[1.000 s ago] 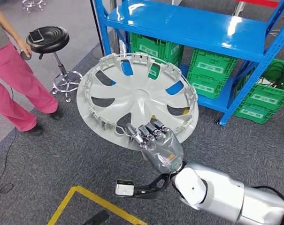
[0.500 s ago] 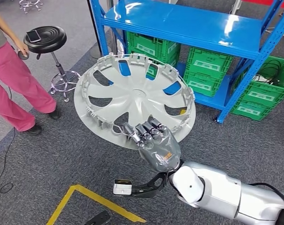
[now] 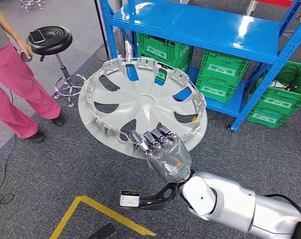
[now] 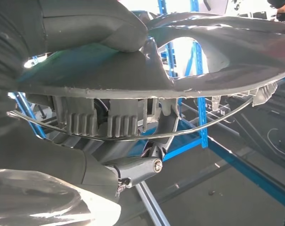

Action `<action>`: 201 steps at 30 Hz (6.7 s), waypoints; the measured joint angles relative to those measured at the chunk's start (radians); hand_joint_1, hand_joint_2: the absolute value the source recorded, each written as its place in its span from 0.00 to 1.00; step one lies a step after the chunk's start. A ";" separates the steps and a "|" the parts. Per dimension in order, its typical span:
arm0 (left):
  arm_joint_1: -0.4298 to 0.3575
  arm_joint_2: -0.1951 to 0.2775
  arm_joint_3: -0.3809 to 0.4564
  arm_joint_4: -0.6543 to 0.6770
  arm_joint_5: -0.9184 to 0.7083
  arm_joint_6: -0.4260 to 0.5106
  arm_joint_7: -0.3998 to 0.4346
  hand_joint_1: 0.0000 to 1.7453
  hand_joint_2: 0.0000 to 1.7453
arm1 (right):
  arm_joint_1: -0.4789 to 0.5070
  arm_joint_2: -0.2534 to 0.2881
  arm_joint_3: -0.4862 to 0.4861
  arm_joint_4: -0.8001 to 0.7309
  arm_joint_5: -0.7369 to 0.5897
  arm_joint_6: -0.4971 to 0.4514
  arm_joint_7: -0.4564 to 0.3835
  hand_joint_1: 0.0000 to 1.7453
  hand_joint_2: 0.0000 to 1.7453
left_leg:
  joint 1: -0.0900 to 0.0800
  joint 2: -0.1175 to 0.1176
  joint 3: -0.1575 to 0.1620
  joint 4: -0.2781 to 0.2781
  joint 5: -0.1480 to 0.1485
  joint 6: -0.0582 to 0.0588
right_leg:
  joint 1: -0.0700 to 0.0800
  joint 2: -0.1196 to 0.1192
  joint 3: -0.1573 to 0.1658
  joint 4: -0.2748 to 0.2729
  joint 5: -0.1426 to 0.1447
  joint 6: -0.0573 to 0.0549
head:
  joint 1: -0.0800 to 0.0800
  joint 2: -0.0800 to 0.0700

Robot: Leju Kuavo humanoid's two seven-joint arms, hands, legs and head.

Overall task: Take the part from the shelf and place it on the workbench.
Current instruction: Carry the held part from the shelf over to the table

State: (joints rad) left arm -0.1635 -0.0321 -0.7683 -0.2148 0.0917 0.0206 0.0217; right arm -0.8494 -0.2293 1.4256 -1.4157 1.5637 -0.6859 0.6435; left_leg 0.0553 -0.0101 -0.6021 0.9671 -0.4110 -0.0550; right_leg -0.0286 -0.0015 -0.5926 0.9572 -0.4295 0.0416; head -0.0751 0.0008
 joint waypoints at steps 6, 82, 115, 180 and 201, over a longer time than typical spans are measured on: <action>0.000 0.000 0.000 0.000 0.000 0.000 0.000 0.00 1.00 | 0.000 0.000 0.000 0.000 0.000 0.000 0.000 1.00 1.00 | 0.000 0.000 0.000 0.000 0.001 0.001 | 0.000 0.000 -0.001 0.002 0.000 0.000 | 0.000 0.000; 0.000 0.000 0.001 -0.001 -0.040 -0.004 -0.006 0.00 1.00 | 0.007 0.005 -0.009 -0.035 0.000 0.000 0.000 1.00 1.00 | -0.048 0.030 -0.042 0.233 -0.180 0.037 | 0.046 -0.011 -0.009 0.038 -0.023 -0.065 | 0.017 0.000; 0.000 0.001 0.002 -0.001 -0.051 -0.021 -0.038 0.00 1.00 | 0.001 0.012 -0.007 -0.017 0.000 0.000 0.000 1.00 1.00 | -0.037 0.015 -0.080 0.338 -0.218 0.030 | 0.036 0.030 -0.019 0.049 -0.021 -0.055 | 0.018 0.000; 0.006 0.004 0.008 -0.003 -0.073 -0.022 -0.068 0.00 1.00 | -0.014 0.033 0.002 0.015 0.000 0.000 0.000 1.00 1.00 | -0.027 -0.031 -0.012 0.158 -0.093 0.023 | 0.034 0.086 -0.013 0.064 -0.028 -0.046 | 0.026 0.000; 0.013 0.003 0.010 -0.004 -0.079 -0.011 -0.107 0.00 1.00 | -0.017 0.034 -0.006 0.022 0.000 0.002 0.000 1.00 1.00 | -0.032 0.098 0.055 0.075 -0.118 0.029 | 0.037 -0.032 -0.031 0.061 -0.019 -0.034 | 0.036 0.000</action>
State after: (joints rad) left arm -0.1502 -0.0290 -0.7588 -0.2184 0.0126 0.0097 -0.0857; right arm -0.8665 -0.1954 1.4192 -1.3941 1.5634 -0.6842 0.6439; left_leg 0.0231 0.0882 -0.5474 1.0416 -0.5293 -0.0259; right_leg 0.0084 -0.0336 -0.6234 1.0181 -0.4484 0.0073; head -0.0394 0.0008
